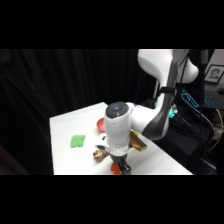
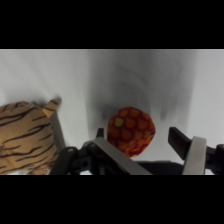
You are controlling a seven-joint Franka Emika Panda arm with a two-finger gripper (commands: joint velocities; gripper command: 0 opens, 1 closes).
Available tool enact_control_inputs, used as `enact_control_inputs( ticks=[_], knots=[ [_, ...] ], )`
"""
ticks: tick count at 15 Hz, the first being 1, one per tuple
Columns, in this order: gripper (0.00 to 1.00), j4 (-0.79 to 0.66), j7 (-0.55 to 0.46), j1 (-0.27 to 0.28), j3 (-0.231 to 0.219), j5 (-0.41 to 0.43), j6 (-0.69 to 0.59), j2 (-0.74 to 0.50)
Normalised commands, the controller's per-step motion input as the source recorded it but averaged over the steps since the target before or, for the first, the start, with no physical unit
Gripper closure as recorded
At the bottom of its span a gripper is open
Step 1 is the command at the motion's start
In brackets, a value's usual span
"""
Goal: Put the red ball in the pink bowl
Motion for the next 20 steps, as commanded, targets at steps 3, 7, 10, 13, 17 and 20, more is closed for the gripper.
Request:
enact_control_inputs(
  ticks=[3, 7, 10, 13, 17, 20],
  knots=[
    [0.26, 0.11, 0.07, 0.103, -0.110, -0.092, 0.10, 0.10],
    [0.60, 0.11, 0.08, 0.099, -0.102, -0.103, 0.07, 0.08],
    [0.86, 0.11, 0.08, 0.099, -0.096, -0.116, 0.01, 0.05],
    [0.99, 0.10, 0.06, 0.081, -0.076, -0.102, -0.05, 0.01],
    [0.96, 0.06, 0.02, 0.047, -0.032, -0.068, -0.13, -0.08],
    [0.95, 0.03, -0.02, 0.013, 0.009, -0.039, -0.22, -0.16]
  ],
)
